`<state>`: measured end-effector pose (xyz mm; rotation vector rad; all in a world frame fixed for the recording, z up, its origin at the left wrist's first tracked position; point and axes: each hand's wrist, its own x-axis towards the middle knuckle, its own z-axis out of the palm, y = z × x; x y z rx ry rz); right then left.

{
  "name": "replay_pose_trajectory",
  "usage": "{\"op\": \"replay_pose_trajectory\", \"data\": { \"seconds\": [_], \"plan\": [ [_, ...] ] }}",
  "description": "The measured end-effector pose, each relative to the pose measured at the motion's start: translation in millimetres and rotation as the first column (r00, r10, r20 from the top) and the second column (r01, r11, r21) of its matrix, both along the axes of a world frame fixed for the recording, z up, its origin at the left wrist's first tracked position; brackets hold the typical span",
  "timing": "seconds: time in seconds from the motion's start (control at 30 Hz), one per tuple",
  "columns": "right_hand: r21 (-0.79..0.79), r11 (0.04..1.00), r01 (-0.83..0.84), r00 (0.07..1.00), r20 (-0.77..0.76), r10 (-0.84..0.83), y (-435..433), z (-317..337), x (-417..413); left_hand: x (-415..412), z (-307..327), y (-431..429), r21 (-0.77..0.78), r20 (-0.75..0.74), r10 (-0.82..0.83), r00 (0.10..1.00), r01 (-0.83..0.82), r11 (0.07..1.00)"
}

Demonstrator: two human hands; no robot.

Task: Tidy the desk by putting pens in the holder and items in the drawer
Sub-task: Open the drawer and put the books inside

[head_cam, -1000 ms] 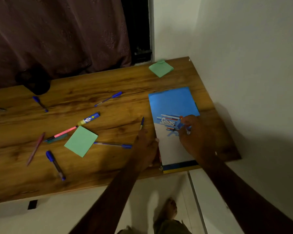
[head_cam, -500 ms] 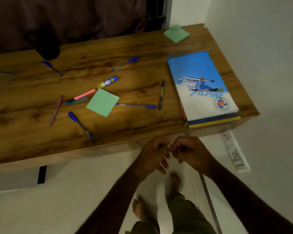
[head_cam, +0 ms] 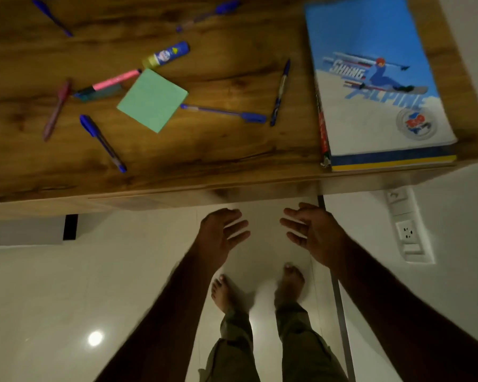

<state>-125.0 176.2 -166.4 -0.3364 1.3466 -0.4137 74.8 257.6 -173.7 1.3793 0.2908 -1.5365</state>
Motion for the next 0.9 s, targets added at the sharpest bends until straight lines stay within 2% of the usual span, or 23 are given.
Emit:
{"op": "replay_pose_trajectory", "data": {
  "seconds": [0.1, 0.23, 0.43, 0.53, 0.9],
  "plan": [
    [0.031, 0.995, 0.099, 0.995, 0.014, -0.099, -15, -14, -5, 1, -15, -11, -0.021, -0.041, 0.087, 0.995, -0.088, 0.996],
    [0.019, 0.98, 0.199, 0.976, 0.081, -0.2, -34, -13, -5, 3, -18, -23, -0.102, -0.064, 0.121, 0.991, -0.127, 0.987],
    [0.051, 0.939, 0.34, 0.925, 0.162, -0.344, -40, -12, -6, -1, -20, -32, -0.127, -0.063, 0.221, 0.973, -0.228, 0.965],
    [0.041, 0.94, 0.34, 0.924, 0.171, -0.341, -38, -13, -6, -1, -18, -34, -0.115, -0.033, 0.181, 0.983, -0.184, 0.976],
    [0.017, 0.953, 0.302, 0.938, 0.175, -0.3, -22, -19, -19, -10, -19, -17, -0.11, -0.007, 0.183, 0.983, -0.182, 0.977]
  ]
}}
